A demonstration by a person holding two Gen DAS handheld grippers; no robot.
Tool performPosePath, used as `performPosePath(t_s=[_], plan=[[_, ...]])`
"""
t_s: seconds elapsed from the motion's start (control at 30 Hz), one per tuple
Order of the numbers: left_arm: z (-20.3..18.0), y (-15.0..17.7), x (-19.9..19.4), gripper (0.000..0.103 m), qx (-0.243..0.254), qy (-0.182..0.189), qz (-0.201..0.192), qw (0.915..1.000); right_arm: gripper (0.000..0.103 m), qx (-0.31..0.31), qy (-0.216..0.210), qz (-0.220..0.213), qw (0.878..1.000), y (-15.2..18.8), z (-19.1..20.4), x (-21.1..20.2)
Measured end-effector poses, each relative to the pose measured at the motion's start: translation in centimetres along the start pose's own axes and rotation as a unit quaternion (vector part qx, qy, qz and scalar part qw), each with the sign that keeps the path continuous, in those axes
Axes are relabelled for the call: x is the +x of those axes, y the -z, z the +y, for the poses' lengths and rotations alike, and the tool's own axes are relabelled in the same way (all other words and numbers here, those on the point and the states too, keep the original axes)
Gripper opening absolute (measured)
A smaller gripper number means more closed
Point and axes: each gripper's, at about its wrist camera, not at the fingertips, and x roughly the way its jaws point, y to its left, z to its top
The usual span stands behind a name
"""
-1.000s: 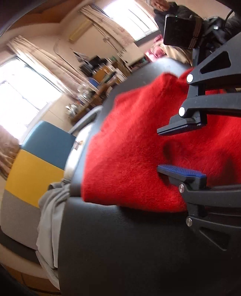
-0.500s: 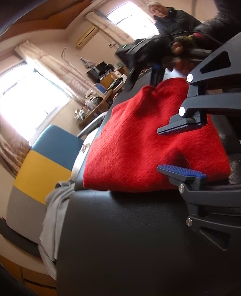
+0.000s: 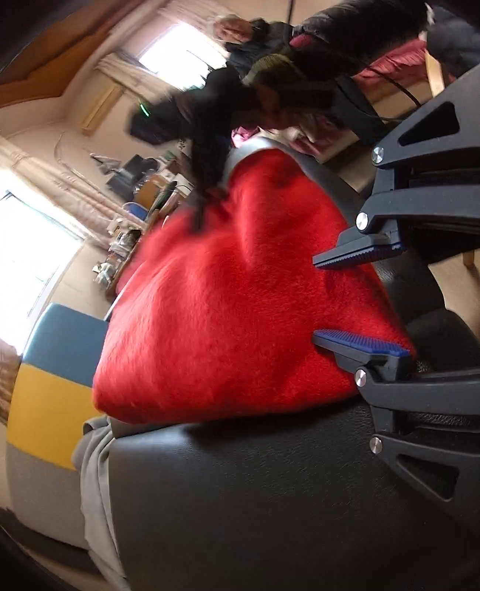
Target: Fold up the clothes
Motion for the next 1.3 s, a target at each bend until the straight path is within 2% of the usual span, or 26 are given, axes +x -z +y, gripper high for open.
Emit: performPosePath(t_s=[0.13,0.2,0.3,0.33,0.37,0.43,0.47,0.5,0.53,0.67,0.73,0.77,0.87,0.9,1.03,1.1,1.17,1.27,1.3], plan=[[-0.3,-1.2,-0.8,0.033,-0.016,0.011,-0.006,0.9998,0.018,0.072,-0.076,-0.049,0.993,2.2,-3.6,0.2],[-0.9,-2.2,-1.2,0.033,-0.017,0.018,-0.019,0.9995,0.018,0.066,-0.089,-0.061,0.992,2.6,-3.8,0.1],[-2.8,-4.6,0.1,0.034,0.018,0.022,-0.028,0.9992,0.018,0.082,-0.111,-0.061,0.989,2.5,-4.6,0.0],[-3.7,-5.3,1.4,0.034,0.031,0.035,-0.012,0.9988,0.018,0.082,-0.114,-0.058,0.988,2.4,-4.8,0.0],[-4.3,-5.1,3.1,0.034,0.038,0.050,0.019,0.9978,0.019,0.081,-0.116,-0.054,0.988,2.2,-4.9,0.0],[-5.8,-3.6,7.1,0.034,0.055,0.083,0.101,0.9899,0.019,0.075,-0.115,-0.049,0.989,2.0,-4.7,-0.1],[-6.9,-2.4,8.1,0.033,0.086,0.075,0.103,0.9881,0.019,0.070,-0.111,-0.049,0.990,1.9,-4.5,-0.1],[-8.2,-1.5,8.0,0.033,0.126,0.064,0.084,0.9864,0.019,0.065,-0.107,-0.049,0.991,1.8,-4.3,-0.2],[-9.0,-1.0,8.0,0.033,0.144,0.057,0.085,0.9842,0.019,0.060,-0.103,-0.050,0.992,1.7,-4.1,-0.3],[-9.8,-1.1,6.8,0.033,0.163,0.051,0.091,0.9810,0.019,0.041,-0.088,-0.050,0.994,1.2,-3.2,-0.6],[-9.7,-1.6,5.4,0.033,0.151,0.061,0.074,0.9838,0.020,0.031,-0.080,-0.050,0.995,1.0,-2.8,-0.8],[-9.7,-1.8,4.9,0.033,0.147,0.063,0.061,0.9852,0.026,0.026,-0.076,-0.050,0.996,0.9,-2.6,-0.9],[-9.3,-1.8,4.2,0.032,0.154,0.019,0.044,0.9868,0.042,0.011,-0.064,-0.050,0.997,0.6,-1.9,-1.1],[-9.0,-1.8,4.0,0.032,0.150,0.012,0.041,0.9877,0.043,0.005,-0.061,-0.051,0.997,0.5,-1.6,-1.2],[-6.0,-1.5,2.3,0.034,0.071,0.017,0.016,0.9972,0.048,-0.048,-0.054,-0.068,0.995,-0.8,2.0,-1.9],[-4.8,-1.1,2.7,0.036,0.047,0.009,0.022,0.9986,0.052,-0.075,-0.051,-0.076,0.993,-1.5,3.9,-2.3],[-4.6,0.0,3.6,0.036,0.049,-0.004,0.034,0.9982,0.054,-0.095,-0.048,-0.084,0.991,-2.1,5.6,-2.3],[-4.9,1.2,3.9,0.036,0.070,-0.019,0.015,0.9972,0.076,-0.031,-0.055,-0.090,0.994,-1.4,5.4,0.7],[-4.8,1.4,3.9,0.036,0.074,-0.020,0.015,0.9969,0.076,-0.013,-0.057,-0.094,0.994,-0.9,5.0,1.8]])
